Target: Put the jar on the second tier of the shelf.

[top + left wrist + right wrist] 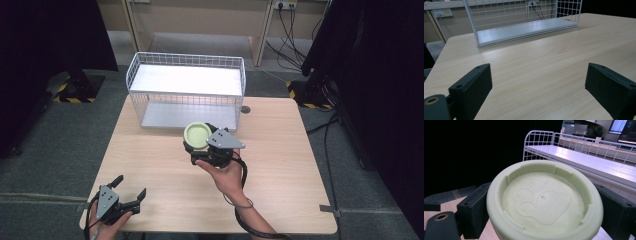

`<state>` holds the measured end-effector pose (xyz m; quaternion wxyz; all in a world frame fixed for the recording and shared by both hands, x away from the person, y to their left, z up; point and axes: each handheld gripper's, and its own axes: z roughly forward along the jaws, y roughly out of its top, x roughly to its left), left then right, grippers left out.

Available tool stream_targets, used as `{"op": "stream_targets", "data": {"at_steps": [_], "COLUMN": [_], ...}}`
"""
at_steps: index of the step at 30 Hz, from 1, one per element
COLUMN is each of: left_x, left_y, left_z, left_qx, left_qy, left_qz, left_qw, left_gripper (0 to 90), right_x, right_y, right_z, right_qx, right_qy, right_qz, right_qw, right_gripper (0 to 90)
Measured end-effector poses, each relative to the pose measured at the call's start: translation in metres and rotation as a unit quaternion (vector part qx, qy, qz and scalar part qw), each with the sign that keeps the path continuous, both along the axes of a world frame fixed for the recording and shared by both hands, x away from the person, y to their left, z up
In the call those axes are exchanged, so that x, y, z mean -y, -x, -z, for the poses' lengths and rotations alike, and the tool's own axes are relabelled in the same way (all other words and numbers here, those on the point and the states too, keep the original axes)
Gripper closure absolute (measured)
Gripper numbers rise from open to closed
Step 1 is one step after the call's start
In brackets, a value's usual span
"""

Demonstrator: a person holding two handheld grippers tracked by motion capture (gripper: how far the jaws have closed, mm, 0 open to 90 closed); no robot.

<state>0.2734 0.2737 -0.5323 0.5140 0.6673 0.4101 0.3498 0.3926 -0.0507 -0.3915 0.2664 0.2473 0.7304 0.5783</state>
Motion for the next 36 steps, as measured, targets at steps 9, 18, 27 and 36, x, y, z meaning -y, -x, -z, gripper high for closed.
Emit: {"op": "stream_targets", "data": {"at_steps": [9, 18, 27, 36], "left_x": [0.0, 0.0, 0.0, -0.001], "left_y": [0.0, 0.0, 0.0, 0.0], "left_z": [0.0, 0.0, 0.0, 0.0], "left_qx": [0.0, -0.001, -0.001, -0.001], "left_qy": [0.0, 0.0, 0.0, -0.001], "left_qz": [0.0, 0.0, 0.0, -0.001], "left_qw": [1.0, 1.0, 1.0, 1.0], "left_gripper": [6.9, 6.9, 6.9, 6.9], "right_x": [-0.004, -0.008, -0.011, -0.014], "right_y": [-0.009, -0.019, -0.028, -0.035], "right_z": [-0.01, -0.021, -0.03, -0.037], "right_qx": [0.007, 0.013, 0.015, 0.018], "right_qy": [-0.004, -0.012, -0.016, -0.021], "right_qz": [0.007, 0.016, 0.024, 0.031], "right_qw": [0.9999, 0.9997, 0.9995, 0.9991], "right_gripper": [11.4, 11.3, 11.4, 11.4]}}
